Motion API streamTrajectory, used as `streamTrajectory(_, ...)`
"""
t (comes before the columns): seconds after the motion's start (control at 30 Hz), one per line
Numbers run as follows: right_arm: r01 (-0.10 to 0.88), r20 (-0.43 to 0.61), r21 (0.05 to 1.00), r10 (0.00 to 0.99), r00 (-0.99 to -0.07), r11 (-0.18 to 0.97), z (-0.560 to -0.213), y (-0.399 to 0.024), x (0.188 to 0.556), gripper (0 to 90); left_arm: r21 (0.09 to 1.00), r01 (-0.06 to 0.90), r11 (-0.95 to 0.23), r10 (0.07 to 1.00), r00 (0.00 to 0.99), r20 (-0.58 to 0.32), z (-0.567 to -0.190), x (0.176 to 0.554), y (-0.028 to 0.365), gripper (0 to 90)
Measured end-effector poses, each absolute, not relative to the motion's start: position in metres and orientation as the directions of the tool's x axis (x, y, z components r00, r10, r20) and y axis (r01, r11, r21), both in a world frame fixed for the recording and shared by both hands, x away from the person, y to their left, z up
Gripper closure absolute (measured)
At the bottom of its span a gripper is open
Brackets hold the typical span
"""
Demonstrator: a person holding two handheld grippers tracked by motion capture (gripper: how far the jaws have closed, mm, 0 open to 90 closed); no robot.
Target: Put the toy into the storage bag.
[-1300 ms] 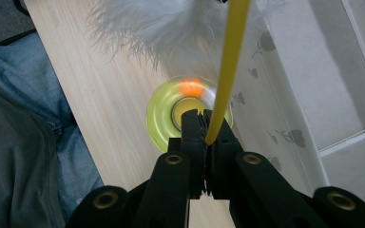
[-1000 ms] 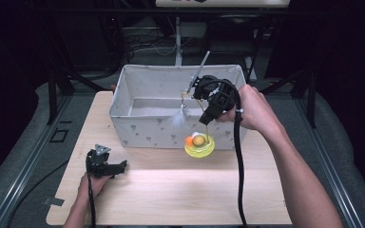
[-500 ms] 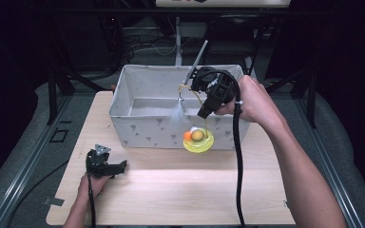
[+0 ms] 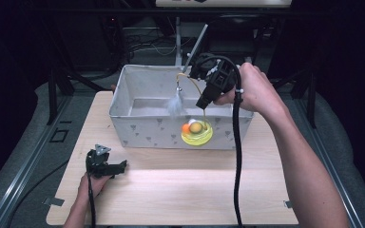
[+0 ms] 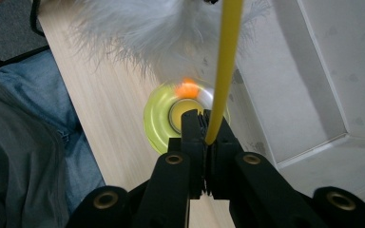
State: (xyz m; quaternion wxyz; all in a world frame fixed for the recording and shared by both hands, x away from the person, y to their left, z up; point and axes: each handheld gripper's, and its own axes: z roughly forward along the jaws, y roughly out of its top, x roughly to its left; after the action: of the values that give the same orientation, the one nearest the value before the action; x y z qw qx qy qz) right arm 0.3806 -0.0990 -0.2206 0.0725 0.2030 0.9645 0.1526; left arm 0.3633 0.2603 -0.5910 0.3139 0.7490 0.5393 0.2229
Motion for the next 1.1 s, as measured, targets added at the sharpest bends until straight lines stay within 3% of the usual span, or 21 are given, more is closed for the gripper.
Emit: streamTrajectory(1.1,0.423,-0.114,0.354,0.488,-0.865,0.834,-0.187,-0.107,0.406,88.1,0.711,0.668,-0.221,0.948,0.318,-0.005,-0.591,0.363,0.260,2.4)
